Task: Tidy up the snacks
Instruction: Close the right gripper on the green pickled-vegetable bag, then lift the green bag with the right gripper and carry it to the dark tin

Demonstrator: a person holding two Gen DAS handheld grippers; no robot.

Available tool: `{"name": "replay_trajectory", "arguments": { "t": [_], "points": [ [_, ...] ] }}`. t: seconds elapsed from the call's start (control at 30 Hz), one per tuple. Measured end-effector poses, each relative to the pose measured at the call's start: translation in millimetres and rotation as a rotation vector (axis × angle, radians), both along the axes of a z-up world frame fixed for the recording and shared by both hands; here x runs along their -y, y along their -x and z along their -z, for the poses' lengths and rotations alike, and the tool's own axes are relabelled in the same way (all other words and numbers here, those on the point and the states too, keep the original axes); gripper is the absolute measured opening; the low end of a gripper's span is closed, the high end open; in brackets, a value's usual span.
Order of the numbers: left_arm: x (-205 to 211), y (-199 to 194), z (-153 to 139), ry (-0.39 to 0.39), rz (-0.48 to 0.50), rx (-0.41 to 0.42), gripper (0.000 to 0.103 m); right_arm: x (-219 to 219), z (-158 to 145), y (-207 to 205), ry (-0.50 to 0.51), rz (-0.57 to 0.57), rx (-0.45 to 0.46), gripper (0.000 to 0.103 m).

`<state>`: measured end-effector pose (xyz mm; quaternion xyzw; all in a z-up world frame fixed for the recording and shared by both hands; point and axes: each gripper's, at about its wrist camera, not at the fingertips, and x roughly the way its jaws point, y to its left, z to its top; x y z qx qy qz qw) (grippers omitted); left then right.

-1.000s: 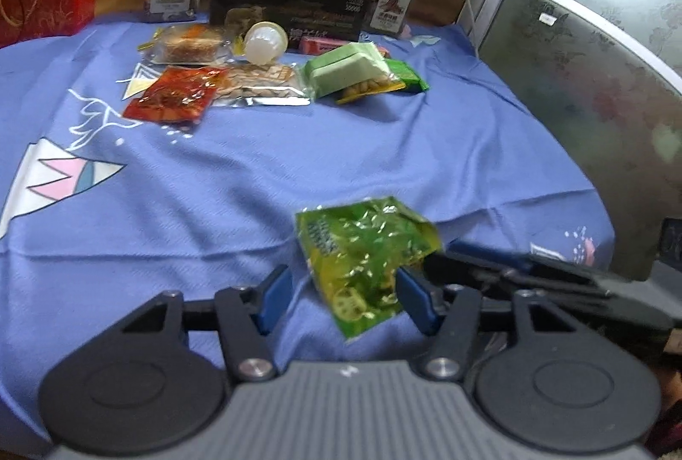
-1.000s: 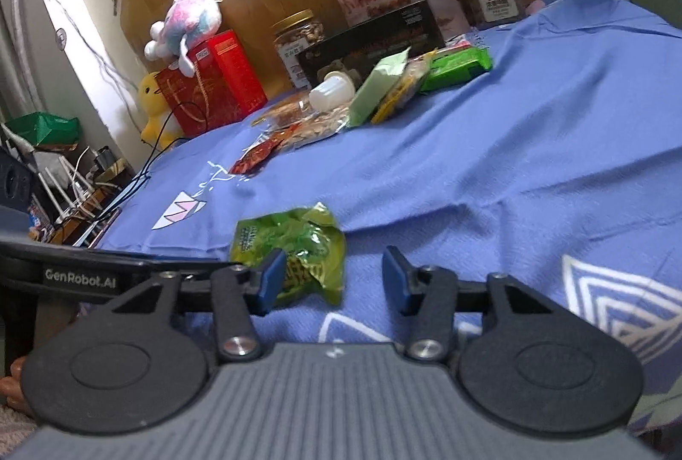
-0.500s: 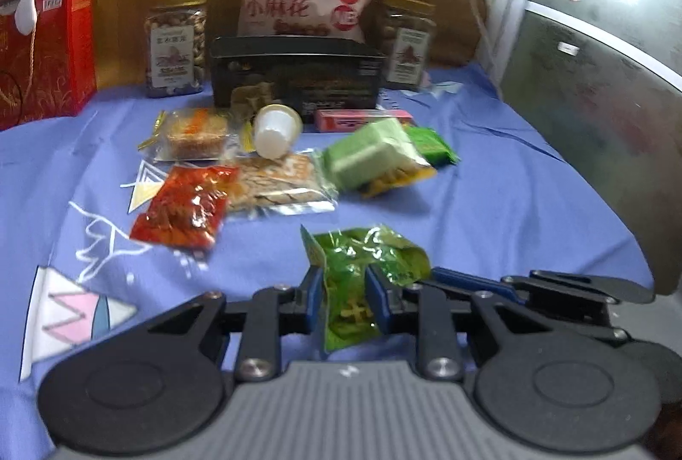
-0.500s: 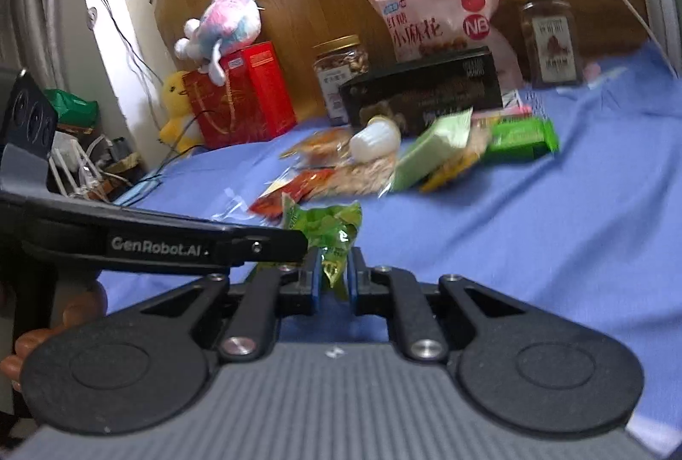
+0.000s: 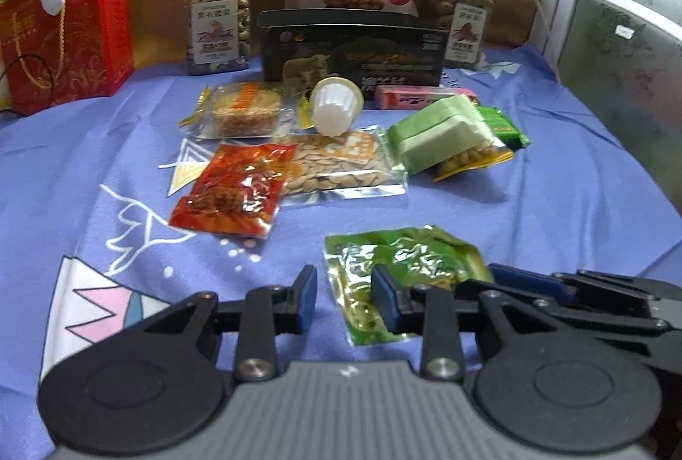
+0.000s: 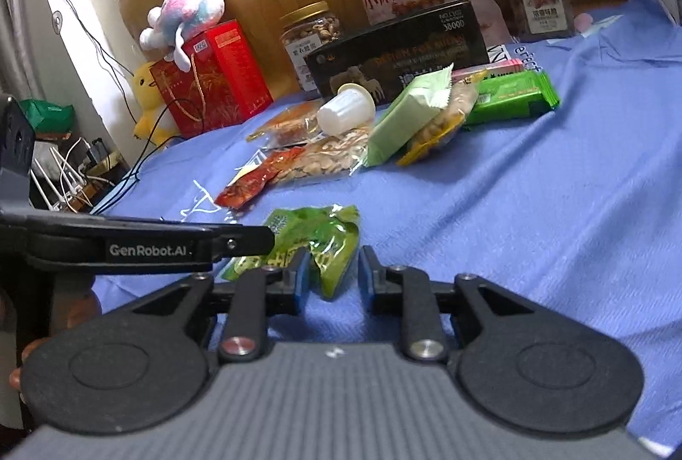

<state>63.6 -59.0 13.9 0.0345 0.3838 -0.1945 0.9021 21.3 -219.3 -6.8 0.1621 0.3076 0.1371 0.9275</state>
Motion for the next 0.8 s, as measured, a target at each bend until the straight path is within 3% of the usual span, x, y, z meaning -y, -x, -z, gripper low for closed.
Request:
{"name": "replay_trajectory", "arguments": {
  "t": [0.53,0.8],
  "points": [
    [0.0,2.8,2.3,-0.087,-0.054,0.014,0.034,2.7,1.8,1.2,-0.045,0.022,0.003,0.030],
    [2.1,2.1,3.8,-0.109,-0.051,0.024,0.036,26.5,10.5,-7.0,-0.261,0.047,-0.085,0.030]
  ]
}}
